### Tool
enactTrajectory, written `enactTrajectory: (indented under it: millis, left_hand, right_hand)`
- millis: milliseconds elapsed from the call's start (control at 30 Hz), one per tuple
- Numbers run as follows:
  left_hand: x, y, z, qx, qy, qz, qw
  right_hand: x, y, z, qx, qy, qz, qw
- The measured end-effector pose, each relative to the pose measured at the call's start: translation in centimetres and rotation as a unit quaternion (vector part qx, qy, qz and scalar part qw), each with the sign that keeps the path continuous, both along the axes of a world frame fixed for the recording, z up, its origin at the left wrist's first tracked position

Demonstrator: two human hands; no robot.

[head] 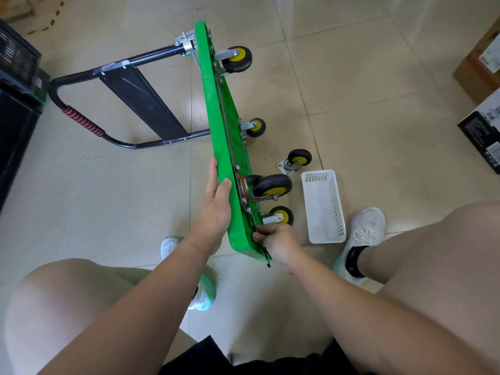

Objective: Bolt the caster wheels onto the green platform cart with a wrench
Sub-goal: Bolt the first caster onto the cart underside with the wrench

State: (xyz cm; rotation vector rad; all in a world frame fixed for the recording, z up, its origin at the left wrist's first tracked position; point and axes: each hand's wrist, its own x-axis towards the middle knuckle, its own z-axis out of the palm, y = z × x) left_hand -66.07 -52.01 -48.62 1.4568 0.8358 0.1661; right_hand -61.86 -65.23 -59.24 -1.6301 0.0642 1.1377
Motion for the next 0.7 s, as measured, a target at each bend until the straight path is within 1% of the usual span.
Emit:
enactTrajectory:
  millis: [200,467,567,700]
  left_hand:
    - [0.0,0.3,-0.3,-0.008,-0.004,-0.001,1.0]
    - [0.0,0.3,-0.2,-0.007,0.001,-0.003,1.0]
    - [0.0,0.0,0.1,-0.009,-0.008,-0.009,1.0]
    - [0.0,0.0,0.2,-0.009,-0.014,-0.001,1.0]
  right_hand:
    - [1.2,0.1,-0.5,0.016,0.043,0.005,0.999]
    - [1.6,-0.2,-0.2,0.006,-0.011,0.052,0.999]
    - [1.3,-1.1,0.3,-0.013,-0.04,0.073,0.996]
    - [0.8,-3.1,1.7,-0.044,-0.063,0.072,0.994]
